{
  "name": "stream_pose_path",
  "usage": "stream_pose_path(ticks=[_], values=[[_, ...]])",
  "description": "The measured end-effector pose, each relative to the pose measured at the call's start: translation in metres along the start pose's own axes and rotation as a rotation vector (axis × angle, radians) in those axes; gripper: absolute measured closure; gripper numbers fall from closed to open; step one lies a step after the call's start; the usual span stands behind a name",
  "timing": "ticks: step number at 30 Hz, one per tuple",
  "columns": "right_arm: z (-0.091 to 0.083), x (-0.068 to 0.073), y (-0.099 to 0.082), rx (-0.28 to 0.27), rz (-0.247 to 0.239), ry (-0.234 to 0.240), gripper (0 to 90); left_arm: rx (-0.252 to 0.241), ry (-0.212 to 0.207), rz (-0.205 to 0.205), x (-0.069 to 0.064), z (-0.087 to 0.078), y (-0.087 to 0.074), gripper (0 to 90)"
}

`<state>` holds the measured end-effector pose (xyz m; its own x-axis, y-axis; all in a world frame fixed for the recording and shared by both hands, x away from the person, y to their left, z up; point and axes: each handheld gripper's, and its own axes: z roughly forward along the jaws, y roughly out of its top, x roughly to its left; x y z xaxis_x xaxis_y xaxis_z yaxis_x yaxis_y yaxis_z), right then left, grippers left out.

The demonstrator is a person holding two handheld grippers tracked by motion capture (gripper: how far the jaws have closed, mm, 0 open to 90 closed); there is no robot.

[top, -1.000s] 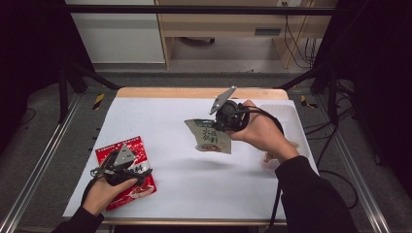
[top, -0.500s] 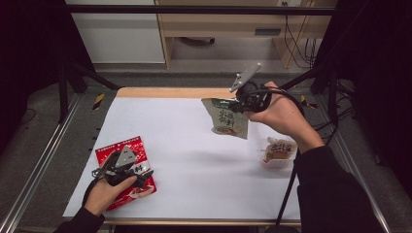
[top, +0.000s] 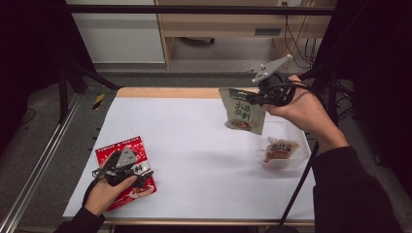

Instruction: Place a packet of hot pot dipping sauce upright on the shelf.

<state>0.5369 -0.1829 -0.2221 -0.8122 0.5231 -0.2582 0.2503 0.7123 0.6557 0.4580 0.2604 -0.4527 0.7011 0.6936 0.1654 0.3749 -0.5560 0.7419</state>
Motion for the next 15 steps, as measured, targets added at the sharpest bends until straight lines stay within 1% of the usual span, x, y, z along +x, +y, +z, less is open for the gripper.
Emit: stream_pose_path(ticks=[8,15], values=[[-0.019,-0.009,-0.014,-0.02,0.022,-0.042,90.0,0.006,0.001,0.003,0.0,0.0,0.0,7.0],[-0.03,-0.017,-0.029,-0.024,0.045,-0.068,90.0,0.005,0.006,0.003,0.0,0.0,0.0,7.0]])
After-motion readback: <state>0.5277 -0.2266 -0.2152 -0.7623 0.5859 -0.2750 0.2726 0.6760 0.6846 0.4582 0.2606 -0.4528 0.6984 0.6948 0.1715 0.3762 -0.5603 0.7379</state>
